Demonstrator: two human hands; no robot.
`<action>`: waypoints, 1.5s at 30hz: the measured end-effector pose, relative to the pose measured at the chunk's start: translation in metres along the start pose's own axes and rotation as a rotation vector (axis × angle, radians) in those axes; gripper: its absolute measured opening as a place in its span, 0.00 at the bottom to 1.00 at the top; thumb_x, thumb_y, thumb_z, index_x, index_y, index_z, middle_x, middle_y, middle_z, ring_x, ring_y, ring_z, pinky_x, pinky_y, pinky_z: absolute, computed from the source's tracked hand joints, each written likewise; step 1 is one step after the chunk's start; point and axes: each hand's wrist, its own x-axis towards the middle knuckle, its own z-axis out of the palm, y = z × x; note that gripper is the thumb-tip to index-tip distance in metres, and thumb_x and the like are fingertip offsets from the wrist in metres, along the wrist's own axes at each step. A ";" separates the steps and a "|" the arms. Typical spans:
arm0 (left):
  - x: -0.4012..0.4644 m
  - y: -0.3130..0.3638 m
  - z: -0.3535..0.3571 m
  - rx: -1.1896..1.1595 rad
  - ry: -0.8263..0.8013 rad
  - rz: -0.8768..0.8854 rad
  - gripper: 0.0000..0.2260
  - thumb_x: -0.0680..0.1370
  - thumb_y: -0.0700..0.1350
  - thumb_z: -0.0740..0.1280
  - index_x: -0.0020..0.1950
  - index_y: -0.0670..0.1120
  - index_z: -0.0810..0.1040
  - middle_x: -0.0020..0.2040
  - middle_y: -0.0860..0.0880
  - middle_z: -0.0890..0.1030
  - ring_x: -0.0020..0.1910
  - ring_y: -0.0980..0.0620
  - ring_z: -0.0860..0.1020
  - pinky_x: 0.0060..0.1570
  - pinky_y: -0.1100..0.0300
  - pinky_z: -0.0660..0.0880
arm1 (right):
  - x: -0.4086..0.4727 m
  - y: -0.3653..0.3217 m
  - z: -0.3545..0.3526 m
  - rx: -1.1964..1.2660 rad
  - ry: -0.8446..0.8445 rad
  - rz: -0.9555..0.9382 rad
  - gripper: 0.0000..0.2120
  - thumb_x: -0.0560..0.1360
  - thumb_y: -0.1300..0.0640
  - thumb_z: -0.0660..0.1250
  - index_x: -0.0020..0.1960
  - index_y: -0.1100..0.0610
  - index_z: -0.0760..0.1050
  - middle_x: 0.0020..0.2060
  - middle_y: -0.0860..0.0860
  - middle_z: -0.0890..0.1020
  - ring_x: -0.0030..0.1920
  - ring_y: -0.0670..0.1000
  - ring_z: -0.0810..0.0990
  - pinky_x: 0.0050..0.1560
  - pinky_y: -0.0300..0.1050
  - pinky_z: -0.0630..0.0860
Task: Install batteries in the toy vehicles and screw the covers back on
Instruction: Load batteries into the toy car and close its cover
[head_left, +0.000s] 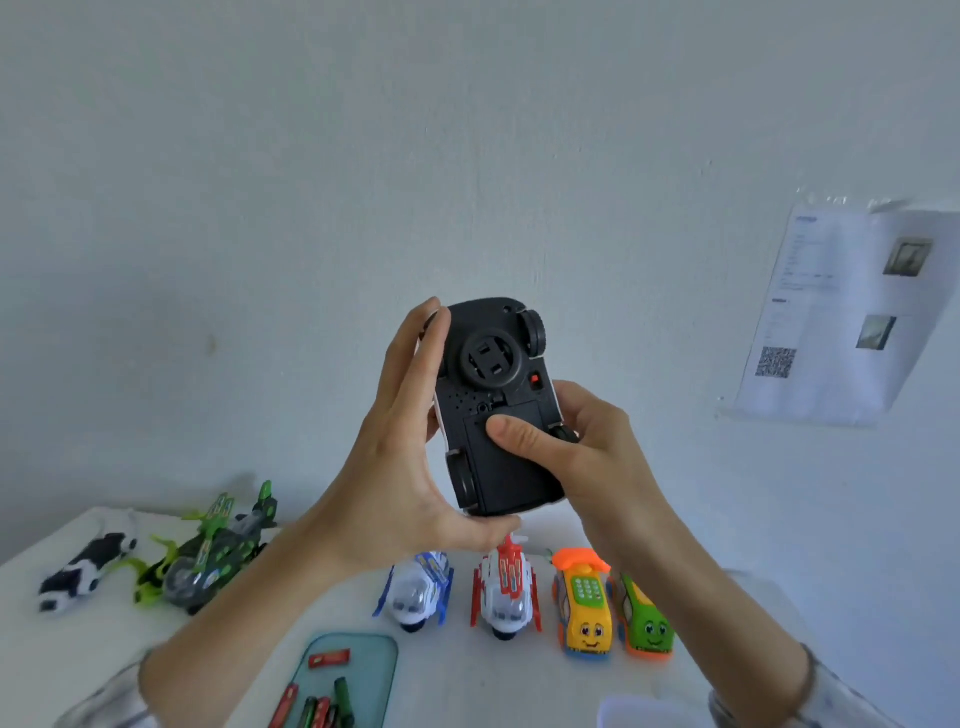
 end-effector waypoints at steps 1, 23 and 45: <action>-0.012 -0.002 0.001 -0.009 -0.017 -0.045 0.62 0.56 0.49 0.82 0.79 0.43 0.45 0.78 0.50 0.47 0.77 0.48 0.55 0.61 0.71 0.68 | -0.004 0.009 0.003 -0.017 -0.020 0.038 0.17 0.68 0.56 0.74 0.55 0.57 0.78 0.48 0.53 0.84 0.46 0.51 0.84 0.43 0.43 0.80; -0.220 -0.053 0.001 -0.032 0.070 -0.713 0.59 0.51 0.52 0.80 0.77 0.51 0.52 0.74 0.58 0.55 0.69 0.53 0.67 0.56 0.72 0.71 | -0.167 0.220 -0.001 -0.830 -0.983 0.341 0.19 0.64 0.49 0.78 0.52 0.52 0.79 0.47 0.47 0.78 0.45 0.45 0.74 0.48 0.40 0.74; -0.224 -0.106 -0.050 -0.002 0.052 -0.768 0.54 0.50 0.57 0.80 0.72 0.61 0.59 0.70 0.63 0.61 0.67 0.62 0.64 0.63 0.55 0.70 | -0.109 0.293 0.035 -1.107 0.084 0.627 0.07 0.77 0.47 0.62 0.49 0.49 0.74 0.45 0.44 0.73 0.51 0.50 0.72 0.51 0.44 0.64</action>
